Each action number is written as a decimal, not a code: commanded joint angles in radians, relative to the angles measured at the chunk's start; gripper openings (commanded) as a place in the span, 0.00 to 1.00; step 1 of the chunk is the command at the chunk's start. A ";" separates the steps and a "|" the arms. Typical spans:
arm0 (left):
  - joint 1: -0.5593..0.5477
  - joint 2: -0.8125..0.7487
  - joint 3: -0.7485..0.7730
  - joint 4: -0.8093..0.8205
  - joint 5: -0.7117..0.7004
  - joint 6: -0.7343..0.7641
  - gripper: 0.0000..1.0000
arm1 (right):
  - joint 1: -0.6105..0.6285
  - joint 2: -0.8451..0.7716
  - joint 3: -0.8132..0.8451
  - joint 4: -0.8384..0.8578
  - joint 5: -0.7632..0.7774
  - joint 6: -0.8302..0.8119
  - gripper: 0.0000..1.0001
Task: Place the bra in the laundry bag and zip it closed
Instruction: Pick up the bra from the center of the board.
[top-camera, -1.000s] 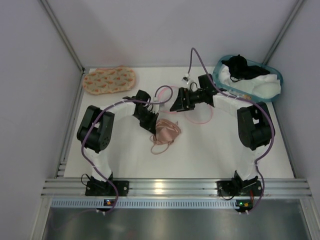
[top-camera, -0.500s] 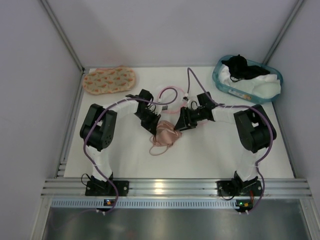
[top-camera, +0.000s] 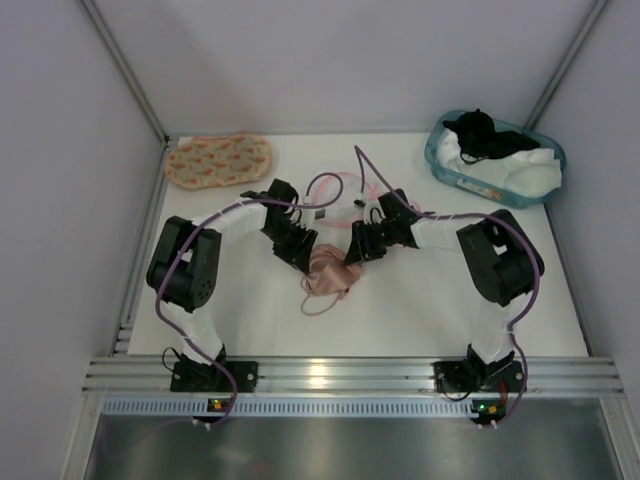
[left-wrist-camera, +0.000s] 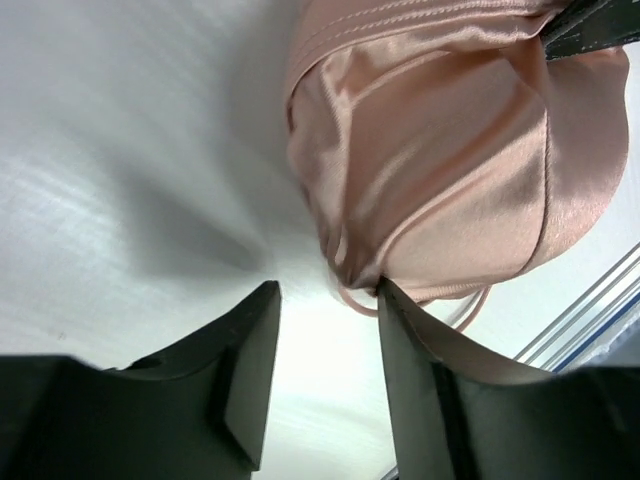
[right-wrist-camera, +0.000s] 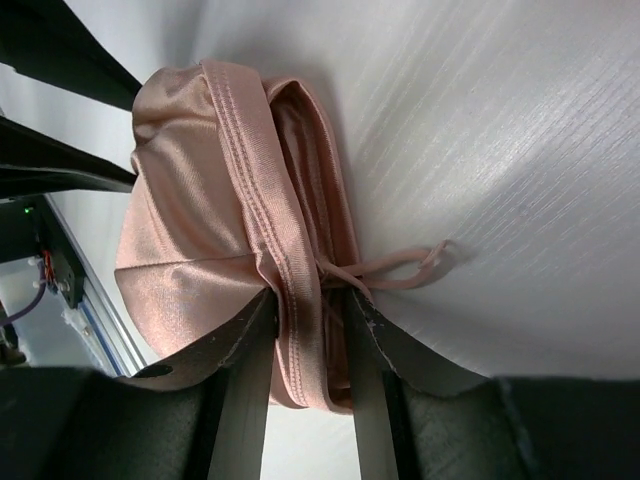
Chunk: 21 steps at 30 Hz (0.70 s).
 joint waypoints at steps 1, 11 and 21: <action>0.019 -0.117 -0.021 0.024 -0.053 -0.065 0.50 | 0.021 0.027 0.000 -0.033 0.154 -0.055 0.34; 0.011 -0.025 0.013 0.144 -0.039 -0.223 0.61 | 0.035 0.027 -0.019 -0.025 0.171 -0.061 0.34; -0.017 0.093 -0.036 0.208 -0.076 -0.330 0.47 | 0.038 0.037 -0.022 -0.019 0.168 -0.040 0.34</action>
